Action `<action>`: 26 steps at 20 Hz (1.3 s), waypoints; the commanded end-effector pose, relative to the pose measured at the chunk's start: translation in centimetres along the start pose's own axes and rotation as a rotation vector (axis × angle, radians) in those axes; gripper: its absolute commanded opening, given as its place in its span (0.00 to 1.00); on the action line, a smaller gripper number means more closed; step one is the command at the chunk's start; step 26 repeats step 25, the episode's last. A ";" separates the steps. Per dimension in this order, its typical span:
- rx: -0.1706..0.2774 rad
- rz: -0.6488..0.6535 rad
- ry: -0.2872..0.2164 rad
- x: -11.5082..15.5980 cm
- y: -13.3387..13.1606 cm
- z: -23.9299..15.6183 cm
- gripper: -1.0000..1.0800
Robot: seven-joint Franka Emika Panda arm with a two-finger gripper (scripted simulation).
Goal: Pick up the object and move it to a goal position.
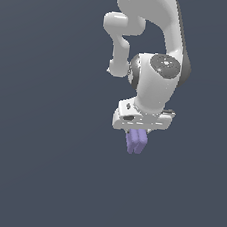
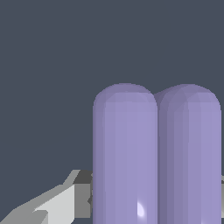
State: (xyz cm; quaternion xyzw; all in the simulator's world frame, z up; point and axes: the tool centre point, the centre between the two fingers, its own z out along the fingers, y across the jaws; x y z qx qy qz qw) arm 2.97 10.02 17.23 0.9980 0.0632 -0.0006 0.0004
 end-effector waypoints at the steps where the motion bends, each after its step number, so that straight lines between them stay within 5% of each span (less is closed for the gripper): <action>1: 0.000 0.000 0.001 0.1 -2.1 -2.3 0.00; 13: 0.000 0.000 0.001 1.1 -10.9 -11.5 0.00; 26: 0.001 0.000 0.001 1.6 -13.4 -14.1 0.00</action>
